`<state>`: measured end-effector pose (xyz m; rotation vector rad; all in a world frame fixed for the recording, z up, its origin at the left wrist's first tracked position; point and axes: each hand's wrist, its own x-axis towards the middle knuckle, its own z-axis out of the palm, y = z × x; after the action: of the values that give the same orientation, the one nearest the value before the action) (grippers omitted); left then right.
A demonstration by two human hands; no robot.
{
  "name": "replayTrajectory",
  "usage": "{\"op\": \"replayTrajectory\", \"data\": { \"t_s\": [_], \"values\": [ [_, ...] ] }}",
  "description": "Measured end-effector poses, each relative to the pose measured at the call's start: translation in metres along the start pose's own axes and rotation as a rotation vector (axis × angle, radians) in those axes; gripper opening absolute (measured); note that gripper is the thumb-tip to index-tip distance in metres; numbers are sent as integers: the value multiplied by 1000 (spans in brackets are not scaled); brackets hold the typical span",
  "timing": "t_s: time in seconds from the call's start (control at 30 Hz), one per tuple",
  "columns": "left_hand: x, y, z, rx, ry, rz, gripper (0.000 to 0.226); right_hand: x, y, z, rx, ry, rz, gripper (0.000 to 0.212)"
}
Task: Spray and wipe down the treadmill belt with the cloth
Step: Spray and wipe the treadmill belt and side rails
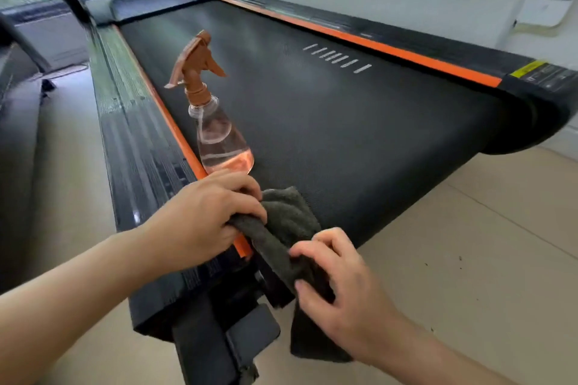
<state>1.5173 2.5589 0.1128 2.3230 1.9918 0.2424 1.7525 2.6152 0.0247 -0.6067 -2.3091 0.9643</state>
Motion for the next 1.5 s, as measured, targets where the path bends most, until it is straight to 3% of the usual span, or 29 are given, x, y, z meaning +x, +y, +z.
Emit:
{"op": "replayTrajectory", "data": {
  "t_s": [0.1, 0.17, 0.2, 0.3, 0.33, 0.4, 0.47, 0.5, 0.57, 0.63, 0.7, 0.8, 0.93, 1.03, 1.13, 1.23, 1.3, 1.4, 1.5],
  "values": [
    [-7, 0, -3, -40, -366, -47, 46, 7, -9, 9, -531, -104, -147, 74],
    [-10, -7, -15, -257, -404, -150, 46, 24, -12, 19, -600, -168, -168, 81],
    [-12, -10, -19, -364, -282, -239, 39, 33, -11, 22, -624, -205, -196, 77],
    [-14, -34, -18, -460, 424, -588, 11, 43, -6, 24, -651, -312, -285, 56],
    [-9, -44, -18, -516, 571, -697, 18, 43, -8, 18, -578, -330, -276, 52],
    [6, -60, -24, -749, 632, -793, 39, 45, -22, -7, -389, -360, -137, 43],
    [26, -70, -33, -890, 589, -770, 70, 58, -39, -28, -55, -358, 76, 29],
    [38, -71, -34, -941, 575, -737, 77, 70, -44, -34, 84, -229, 136, 28],
    [56, -70, -32, -1015, 608, -686, 63, 98, -48, -31, 235, 58, 214, 29],
    [66, -67, -26, -995, 691, -686, 30, 119, -56, -16, 264, 104, 249, 28],
    [68, -64, -22, -953, 744, -697, 12, 122, -59, 8, 158, -57, 196, 31],
    [61, -58, -21, -929, 765, -669, 12, 105, -59, 36, -191, -352, 7, 42],
    [43, -45, -22, -905, 759, -574, 21, 78, -56, 23, -544, -331, -165, 32],
    [38, -42, -24, -865, 746, -552, 24, 67, -62, 0, -733, -519, -275, 20],
    [37, -46, -23, -891, 771, -558, 24, 92, -67, -28, -364, -569, -33, 14],
    [33, -42, -21, -888, 762, -527, 23, 123, -70, -40, 9, -237, 120, 20],
    [30, -42, -26, -882, 794, -495, 16, 141, -74, -38, 161, -104, 180, 19],
    [25, -37, -40, -835, 799, -488, 19, 164, -90, -30, 445, -79, 316, 16],
    [7, -23, -52, -853, 793, -537, 14, 174, -114, -20, 495, -91, 384, 20]
  ]
}}
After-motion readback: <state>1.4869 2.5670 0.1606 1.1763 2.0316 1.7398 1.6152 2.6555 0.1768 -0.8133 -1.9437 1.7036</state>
